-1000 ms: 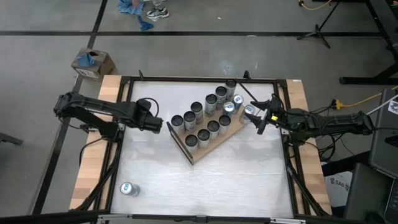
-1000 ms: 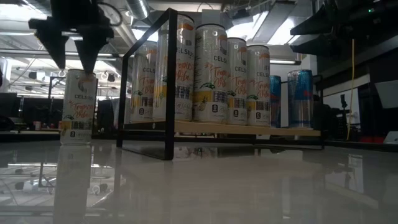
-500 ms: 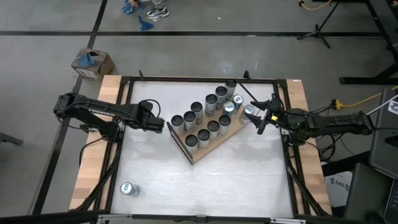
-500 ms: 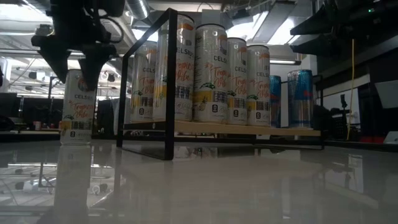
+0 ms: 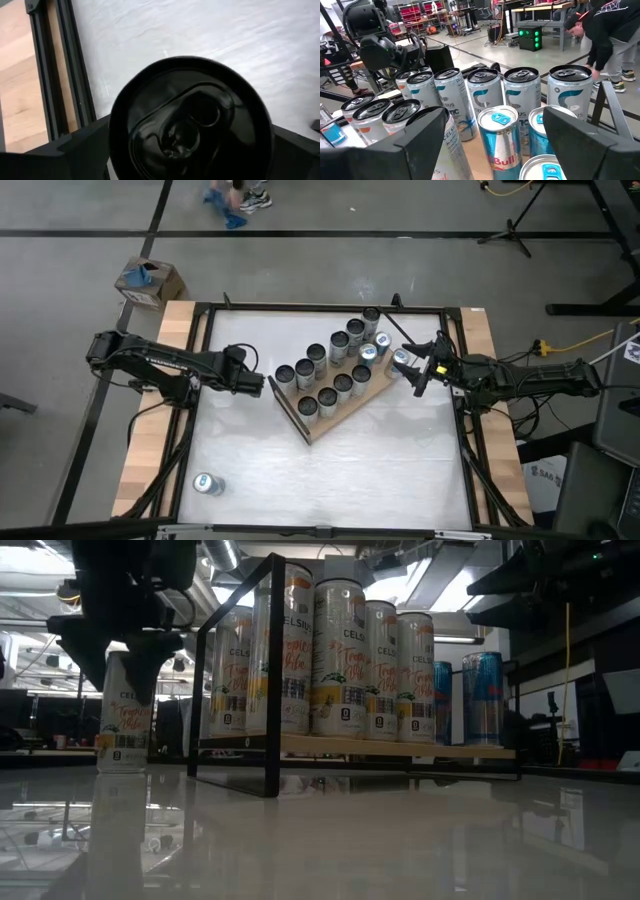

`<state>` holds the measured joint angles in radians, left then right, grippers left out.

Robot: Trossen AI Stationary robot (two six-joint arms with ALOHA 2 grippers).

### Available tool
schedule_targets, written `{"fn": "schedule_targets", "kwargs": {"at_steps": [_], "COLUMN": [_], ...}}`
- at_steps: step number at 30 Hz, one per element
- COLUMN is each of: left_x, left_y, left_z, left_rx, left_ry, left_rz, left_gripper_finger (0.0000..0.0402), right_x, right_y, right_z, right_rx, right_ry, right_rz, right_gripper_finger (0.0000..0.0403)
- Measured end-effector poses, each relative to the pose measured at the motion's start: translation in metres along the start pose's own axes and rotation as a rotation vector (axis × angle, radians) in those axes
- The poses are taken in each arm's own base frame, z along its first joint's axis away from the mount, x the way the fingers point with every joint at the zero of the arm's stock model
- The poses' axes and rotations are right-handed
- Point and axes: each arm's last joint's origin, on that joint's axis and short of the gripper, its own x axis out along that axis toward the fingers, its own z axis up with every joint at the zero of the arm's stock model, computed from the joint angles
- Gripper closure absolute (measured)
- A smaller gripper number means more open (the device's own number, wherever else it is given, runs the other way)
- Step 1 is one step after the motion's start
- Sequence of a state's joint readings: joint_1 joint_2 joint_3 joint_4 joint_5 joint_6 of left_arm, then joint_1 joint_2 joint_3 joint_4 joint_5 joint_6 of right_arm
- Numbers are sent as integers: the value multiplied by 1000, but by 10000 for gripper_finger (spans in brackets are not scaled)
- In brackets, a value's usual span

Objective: Place canned beverage on shelf
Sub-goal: Put the white yellow soda can on the shelf

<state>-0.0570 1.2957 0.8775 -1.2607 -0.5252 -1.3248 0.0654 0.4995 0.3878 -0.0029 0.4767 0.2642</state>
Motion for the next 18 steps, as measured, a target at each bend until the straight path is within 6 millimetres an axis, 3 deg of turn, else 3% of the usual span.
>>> {"fn": "schedule_targets", "kwargs": {"at_steps": [18], "left_x": [0], "left_y": [-8], "left_z": [4], "left_rx": [-53], "left_ry": [-69], "left_rz": [-68], "left_gripper_finger": [16], "right_x": [0], "right_y": [0], "right_z": [0], "right_rx": [0], "right_ry": [0], "right_rz": [0], "right_gripper_finger": [79]}}
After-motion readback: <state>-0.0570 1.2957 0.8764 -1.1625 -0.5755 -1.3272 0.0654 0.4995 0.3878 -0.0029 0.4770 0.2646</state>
